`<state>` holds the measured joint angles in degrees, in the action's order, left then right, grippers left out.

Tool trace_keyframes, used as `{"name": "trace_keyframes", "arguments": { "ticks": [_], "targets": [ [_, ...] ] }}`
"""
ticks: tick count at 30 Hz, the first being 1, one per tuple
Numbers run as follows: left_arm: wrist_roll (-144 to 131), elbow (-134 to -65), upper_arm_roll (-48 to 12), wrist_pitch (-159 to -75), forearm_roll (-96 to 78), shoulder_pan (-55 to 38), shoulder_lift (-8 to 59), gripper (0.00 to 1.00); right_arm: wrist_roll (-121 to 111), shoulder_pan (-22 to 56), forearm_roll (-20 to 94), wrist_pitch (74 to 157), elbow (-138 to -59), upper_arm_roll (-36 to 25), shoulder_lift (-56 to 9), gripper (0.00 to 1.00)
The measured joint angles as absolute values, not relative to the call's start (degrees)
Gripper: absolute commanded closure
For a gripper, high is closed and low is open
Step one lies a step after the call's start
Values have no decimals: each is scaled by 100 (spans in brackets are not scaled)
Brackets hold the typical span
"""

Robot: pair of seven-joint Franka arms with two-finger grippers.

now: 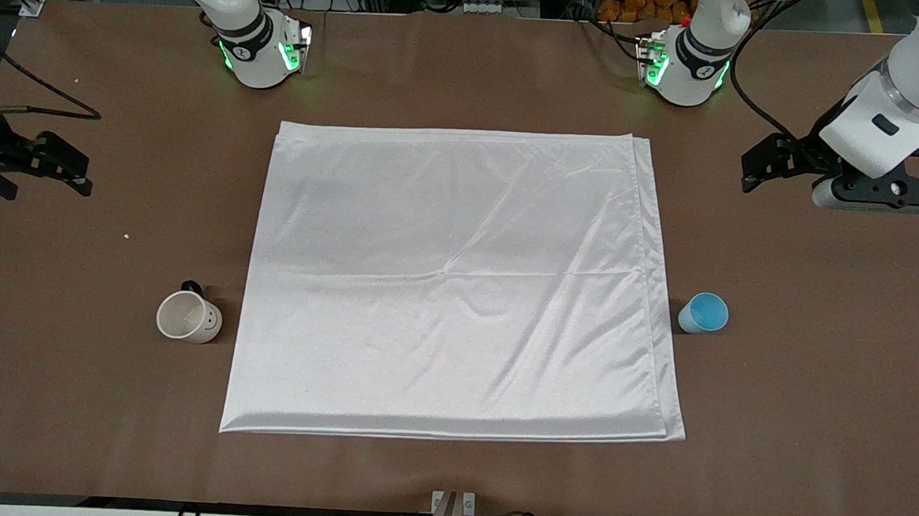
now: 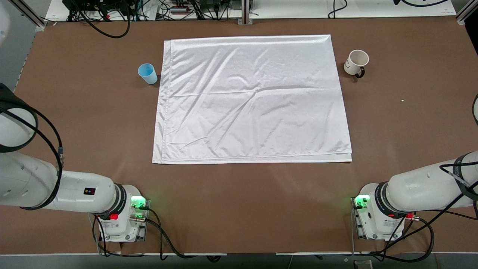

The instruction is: Place blue cup into white mug on cloth

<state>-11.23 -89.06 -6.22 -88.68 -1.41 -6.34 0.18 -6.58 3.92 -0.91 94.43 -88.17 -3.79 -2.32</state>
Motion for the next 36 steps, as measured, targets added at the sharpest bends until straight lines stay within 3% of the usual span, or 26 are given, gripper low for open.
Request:
{"name": "trace_keyframes", "arguments": {
  "ticks": [36],
  "targets": [
    [-1123,-9069,-621,-8905,88,-606,242,0,-658,383,-90,9489,-8827,-317,13,0]
  ]
}}
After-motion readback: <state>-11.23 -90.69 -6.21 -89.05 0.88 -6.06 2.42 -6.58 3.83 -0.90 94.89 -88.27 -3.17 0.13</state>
